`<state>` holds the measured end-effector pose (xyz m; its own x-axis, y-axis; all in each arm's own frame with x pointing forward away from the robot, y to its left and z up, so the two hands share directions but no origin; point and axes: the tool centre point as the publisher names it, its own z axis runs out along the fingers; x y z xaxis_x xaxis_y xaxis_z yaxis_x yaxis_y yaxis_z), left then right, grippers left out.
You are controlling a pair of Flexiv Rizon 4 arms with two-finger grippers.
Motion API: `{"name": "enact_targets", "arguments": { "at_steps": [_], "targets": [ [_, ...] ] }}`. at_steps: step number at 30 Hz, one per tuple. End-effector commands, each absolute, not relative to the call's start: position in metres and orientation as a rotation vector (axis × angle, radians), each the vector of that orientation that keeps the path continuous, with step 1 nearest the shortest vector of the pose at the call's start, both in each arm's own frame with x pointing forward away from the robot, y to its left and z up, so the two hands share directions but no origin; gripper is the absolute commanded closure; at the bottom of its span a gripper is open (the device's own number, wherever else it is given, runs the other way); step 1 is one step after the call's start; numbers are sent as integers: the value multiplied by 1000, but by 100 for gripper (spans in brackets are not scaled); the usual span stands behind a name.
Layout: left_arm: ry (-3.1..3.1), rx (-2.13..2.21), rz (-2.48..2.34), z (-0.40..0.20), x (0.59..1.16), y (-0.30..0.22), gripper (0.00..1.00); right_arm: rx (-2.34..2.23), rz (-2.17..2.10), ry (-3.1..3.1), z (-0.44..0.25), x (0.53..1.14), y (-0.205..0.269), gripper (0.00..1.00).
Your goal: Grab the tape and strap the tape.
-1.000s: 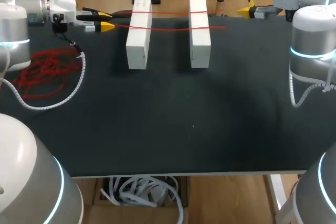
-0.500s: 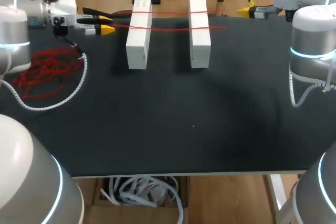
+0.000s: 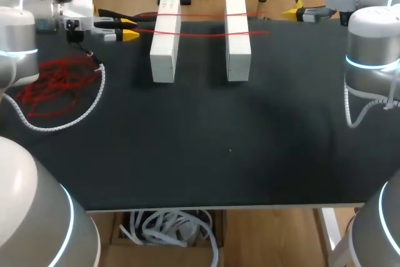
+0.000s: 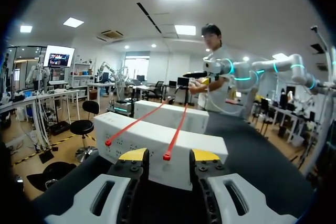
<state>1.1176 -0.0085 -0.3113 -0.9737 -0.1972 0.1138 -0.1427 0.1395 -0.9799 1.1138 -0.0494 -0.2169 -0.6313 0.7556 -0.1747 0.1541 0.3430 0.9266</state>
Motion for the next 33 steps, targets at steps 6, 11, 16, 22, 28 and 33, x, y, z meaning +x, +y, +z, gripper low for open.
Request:
{"name": "enact_targets", "arguments": {
  "at_steps": [6,11,16,22,28,33],
  "targets": [
    [2342,-331,-2007,-311,1117,-13,66,792,1292,2009,-217,1114,-50,0],
    [2341,-324,-2007,-310,1117,-14,67,792,1292,2009,-217,1114,-50,0],
    [2346,-317,-2004,-309,1117,-14,68,792,1292,2009,-217,1114,-50,0],
    [2346,-321,-2005,-311,1118,-13,68,792,1292,2009,-217,1114,-50,0],
    [2343,-321,-2010,-312,1117,-11,81,792,1292,2009,-217,1114,-50,0],
    [2338,-329,-2009,-313,1117,-11,74,792,1292,2009,-217,1114,-50,0]
  ]
}}
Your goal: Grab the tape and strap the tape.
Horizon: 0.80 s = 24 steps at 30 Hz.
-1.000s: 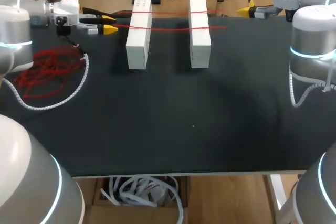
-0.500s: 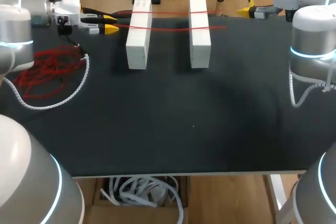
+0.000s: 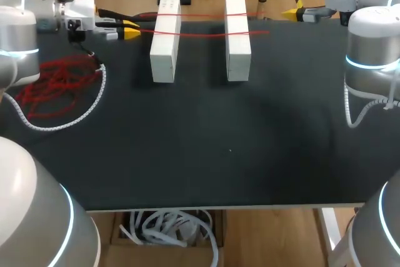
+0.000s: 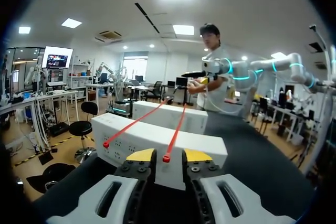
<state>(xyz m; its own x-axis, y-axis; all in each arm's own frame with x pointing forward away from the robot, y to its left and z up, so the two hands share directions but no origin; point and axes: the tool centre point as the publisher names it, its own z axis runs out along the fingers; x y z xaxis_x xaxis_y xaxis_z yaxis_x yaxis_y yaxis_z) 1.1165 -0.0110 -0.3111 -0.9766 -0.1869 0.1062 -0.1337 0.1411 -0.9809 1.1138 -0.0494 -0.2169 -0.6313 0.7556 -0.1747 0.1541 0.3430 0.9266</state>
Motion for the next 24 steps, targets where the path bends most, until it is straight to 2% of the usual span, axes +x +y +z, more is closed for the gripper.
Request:
{"name": "enact_targets", "arguments": {
  "at_steps": [1,4,8,9,12,16,24],
  "targets": [
    [2339,-330,-2008,-313,1117,-11,73,792,1292,2009,-217,1114,-50,0],
    [2340,-332,-2008,-314,1117,-10,81,792,1292,2009,-217,1114,-50,0],
    [2342,-335,-2010,-315,1116,-10,78,792,1292,2009,-217,1114,-50,0],
    [2342,-335,-2010,-315,1116,-10,85,792,1292,2009,-217,1114,-50,0],
    [2343,-336,-2012,-315,1116,-10,86,792,1292,2009,-217,1114,-50,0],
    [2341,-334,-2018,-316,1116,-11,100,792,1292,2009,-217,1114,-50,0],
    [2339,-316,-2018,-313,1116,-13,100,792,1292,2009,-217,1114,-50,0]
  ]
}}
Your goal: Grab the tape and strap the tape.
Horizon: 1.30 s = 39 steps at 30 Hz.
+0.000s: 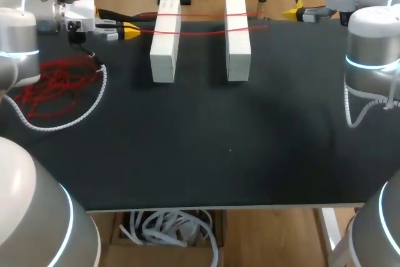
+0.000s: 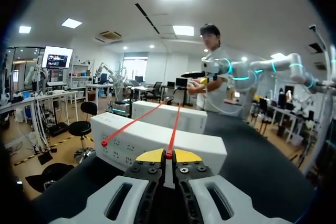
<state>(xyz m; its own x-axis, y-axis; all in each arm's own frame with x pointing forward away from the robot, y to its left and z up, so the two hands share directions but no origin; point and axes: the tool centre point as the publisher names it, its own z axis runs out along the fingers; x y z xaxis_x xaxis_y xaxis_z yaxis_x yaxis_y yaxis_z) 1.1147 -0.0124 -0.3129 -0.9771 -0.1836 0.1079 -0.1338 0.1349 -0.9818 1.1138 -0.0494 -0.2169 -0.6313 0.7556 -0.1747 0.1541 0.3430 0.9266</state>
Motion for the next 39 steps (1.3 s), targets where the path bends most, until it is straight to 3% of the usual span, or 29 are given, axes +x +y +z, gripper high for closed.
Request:
{"name": "enact_targets", "arguments": {
  "at_steps": [1,39],
  "targets": [
    [2338,-315,-2017,-312,1116,-13,100,792,1292,2009,-217,1114,-50,0],
    [2049,-270,-2280,-181,1100,-71,100,792,1292,2009,-217,1114,-50,0]
  ]
}}
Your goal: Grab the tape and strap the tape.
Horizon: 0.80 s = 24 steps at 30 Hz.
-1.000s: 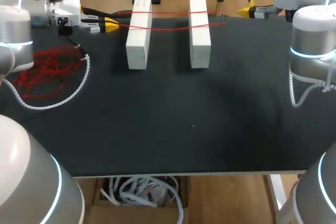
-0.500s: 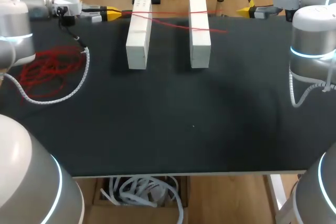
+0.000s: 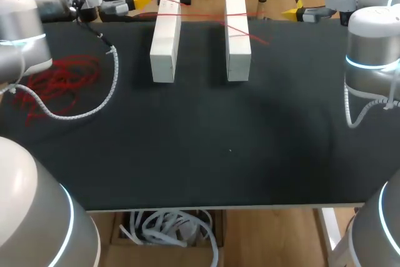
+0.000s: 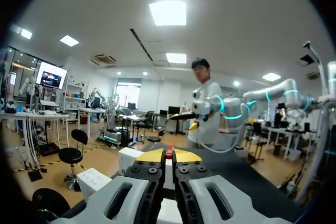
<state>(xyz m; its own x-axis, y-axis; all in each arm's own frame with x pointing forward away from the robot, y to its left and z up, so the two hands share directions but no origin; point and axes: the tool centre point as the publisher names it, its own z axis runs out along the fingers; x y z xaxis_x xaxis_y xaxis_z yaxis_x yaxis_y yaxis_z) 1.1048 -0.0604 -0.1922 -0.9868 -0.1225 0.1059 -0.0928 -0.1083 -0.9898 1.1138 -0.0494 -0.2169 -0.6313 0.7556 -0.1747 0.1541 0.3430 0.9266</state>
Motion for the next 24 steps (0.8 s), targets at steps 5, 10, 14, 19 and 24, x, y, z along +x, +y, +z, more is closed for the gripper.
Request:
{"name": "enact_targets", "arguments": {
  "at_steps": [5,10,14,19,24],
  "targets": [
    [1972,-249,-2347,-162,1102,-83,100,792,1292,2009,-217,1114,-50,0],
    [1939,-199,-2380,-148,1102,-94,100,792,1292,2009,-217,1114,-50,0],
    [1921,-150,-2384,-137,1101,-101,100,792,1292,2009,-217,1114,-50,0],
    [1901,-106,-2401,-124,1101,-108,100,792,1292,2009,-217,1114,-50,0],
    [1899,-144,-2387,-121,1103,-109,100,792,1292,2009,-217,1114,-50,0]
  ]
}}
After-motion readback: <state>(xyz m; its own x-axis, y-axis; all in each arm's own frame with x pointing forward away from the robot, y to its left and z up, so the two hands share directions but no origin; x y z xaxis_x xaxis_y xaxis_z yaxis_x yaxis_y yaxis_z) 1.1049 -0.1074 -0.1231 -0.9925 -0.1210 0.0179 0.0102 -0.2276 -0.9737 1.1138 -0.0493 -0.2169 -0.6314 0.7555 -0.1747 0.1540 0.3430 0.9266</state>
